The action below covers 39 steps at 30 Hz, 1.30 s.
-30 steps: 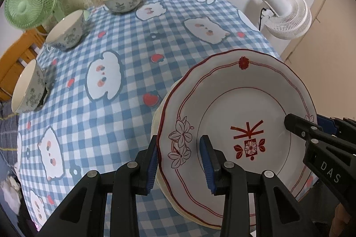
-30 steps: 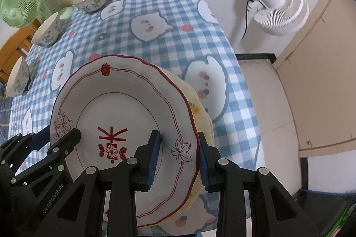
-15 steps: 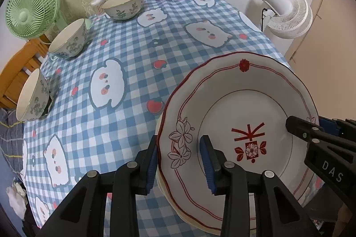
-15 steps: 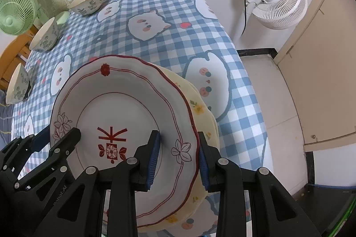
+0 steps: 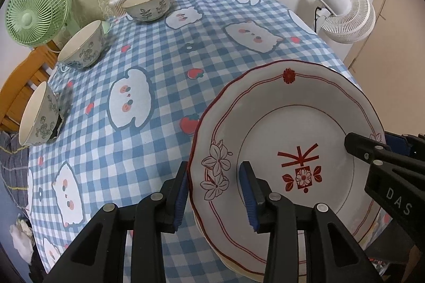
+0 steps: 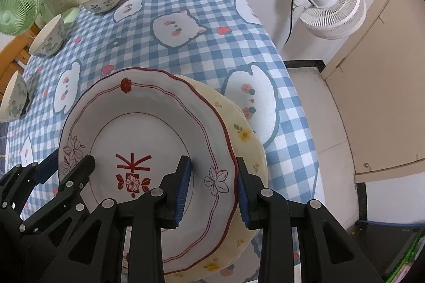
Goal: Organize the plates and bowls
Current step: 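Lower the red-trimmed plate onto the flower plate stack with both grippers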
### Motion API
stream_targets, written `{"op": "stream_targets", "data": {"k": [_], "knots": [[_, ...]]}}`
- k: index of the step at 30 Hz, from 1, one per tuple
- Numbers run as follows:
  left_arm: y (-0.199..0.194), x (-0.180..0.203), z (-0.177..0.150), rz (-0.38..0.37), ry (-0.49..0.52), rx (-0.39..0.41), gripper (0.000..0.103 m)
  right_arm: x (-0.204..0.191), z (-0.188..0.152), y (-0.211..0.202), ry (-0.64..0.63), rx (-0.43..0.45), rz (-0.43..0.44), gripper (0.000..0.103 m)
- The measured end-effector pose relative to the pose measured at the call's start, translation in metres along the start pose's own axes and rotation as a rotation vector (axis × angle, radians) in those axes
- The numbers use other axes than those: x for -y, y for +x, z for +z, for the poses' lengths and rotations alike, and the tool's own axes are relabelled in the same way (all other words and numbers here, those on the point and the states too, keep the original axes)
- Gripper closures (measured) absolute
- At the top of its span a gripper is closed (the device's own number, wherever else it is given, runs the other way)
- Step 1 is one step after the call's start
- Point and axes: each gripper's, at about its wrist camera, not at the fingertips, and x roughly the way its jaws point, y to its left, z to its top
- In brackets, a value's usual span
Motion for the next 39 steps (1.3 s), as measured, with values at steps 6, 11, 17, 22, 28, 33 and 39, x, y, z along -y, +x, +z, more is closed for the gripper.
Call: {"op": "stream_targets", "data": {"k": [6,11,17,22,28,33,39], "knots": [[0.001,0.005,-0.001,0.016,0.019,0.008,0.065,-0.001,-0.002,0.000,0.017,0.001,-0.030,0.066],[0.000,0.008,-0.004,0.031,0.015,0.028,0.064,-0.002,-0.003,0.000,0.030,0.008,-0.045,0.066],[0.000,0.008,-0.003,0.044,0.011,0.029,0.061,-0.005,-0.006,0.000,0.017,0.025,-0.079,0.065],[0.000,0.009,-0.003,0.045,0.015,0.026,0.058,-0.003,-0.006,0.001,0.004,0.023,-0.106,0.065],[0.001,0.009,-0.003,0.042,0.015,0.023,0.055,-0.003,-0.006,0.001,0.004,0.022,-0.112,0.065],[0.001,0.010,-0.002,0.036,0.011,0.023,0.049,-0.002,-0.005,0.001,0.006,0.018,-0.101,0.064],[0.001,0.010,-0.002,0.034,-0.004,0.017,0.044,0.009,-0.002,0.000,0.048,0.008,-0.026,0.063]]}}
